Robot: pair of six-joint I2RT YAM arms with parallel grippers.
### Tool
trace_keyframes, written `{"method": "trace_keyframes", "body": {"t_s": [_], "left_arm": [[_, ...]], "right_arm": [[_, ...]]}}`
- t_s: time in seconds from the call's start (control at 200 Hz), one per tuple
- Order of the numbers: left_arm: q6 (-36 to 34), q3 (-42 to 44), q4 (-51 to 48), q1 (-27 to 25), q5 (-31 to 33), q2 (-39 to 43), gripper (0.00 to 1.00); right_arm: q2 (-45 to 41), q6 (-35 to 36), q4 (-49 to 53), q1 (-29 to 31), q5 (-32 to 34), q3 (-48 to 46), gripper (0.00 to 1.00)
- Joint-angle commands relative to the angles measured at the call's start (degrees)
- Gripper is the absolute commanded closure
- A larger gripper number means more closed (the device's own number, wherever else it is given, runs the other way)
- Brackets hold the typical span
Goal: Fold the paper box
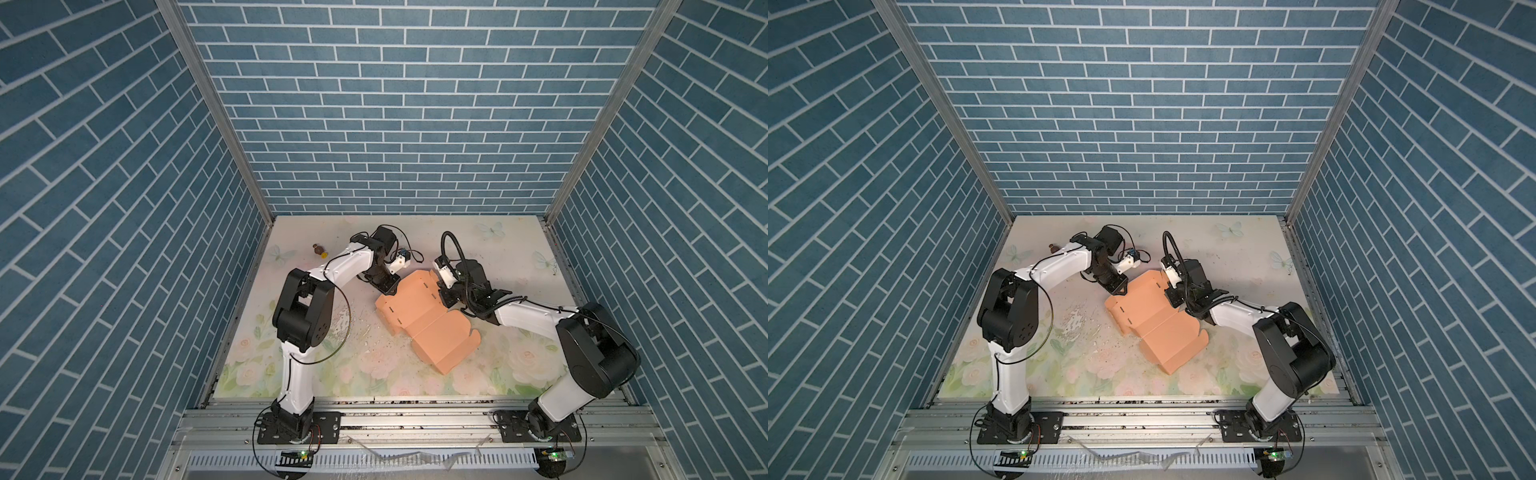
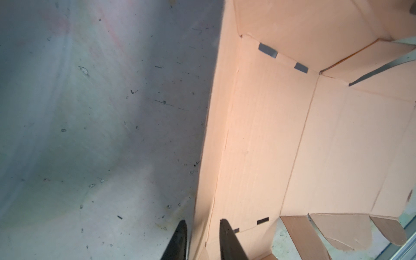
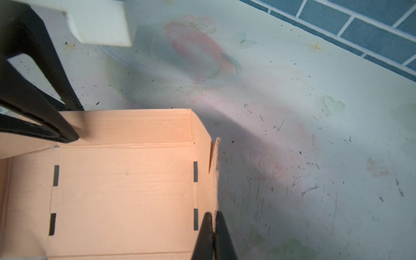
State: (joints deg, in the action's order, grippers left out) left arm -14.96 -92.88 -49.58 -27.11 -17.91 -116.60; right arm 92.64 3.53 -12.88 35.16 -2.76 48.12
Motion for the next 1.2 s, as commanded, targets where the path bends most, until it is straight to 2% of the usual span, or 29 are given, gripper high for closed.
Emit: {"method": "trace_keyframes", "body": {"t_s": [0.0,0.675,1.035,1.195], "left_arm": [[-0.9,0.7,-1.8,0.2,-0.6,0.6,0.72],[-1.5,1.2,-2.6,0.4,0.0,-1.0,0.7],[-1.5,1.3,-2.1,0.6,0.0,-1.2,0.81],[-1.1,1.5,-1.7,0.6,0.0,-0.5,0.95]], "right_arm": [[-1.1,2.5,-0.4,0.3,0.6,0.5,1.0],[-1.2,2.4,-1.0,0.2,0.7,0.2,1.0],[-1.3,2.4,-1.3,0.2,0.7,-0.1,1.0],[-1.1,2.1,-1.4,0.2,0.9,-0.1,1.0]]}}
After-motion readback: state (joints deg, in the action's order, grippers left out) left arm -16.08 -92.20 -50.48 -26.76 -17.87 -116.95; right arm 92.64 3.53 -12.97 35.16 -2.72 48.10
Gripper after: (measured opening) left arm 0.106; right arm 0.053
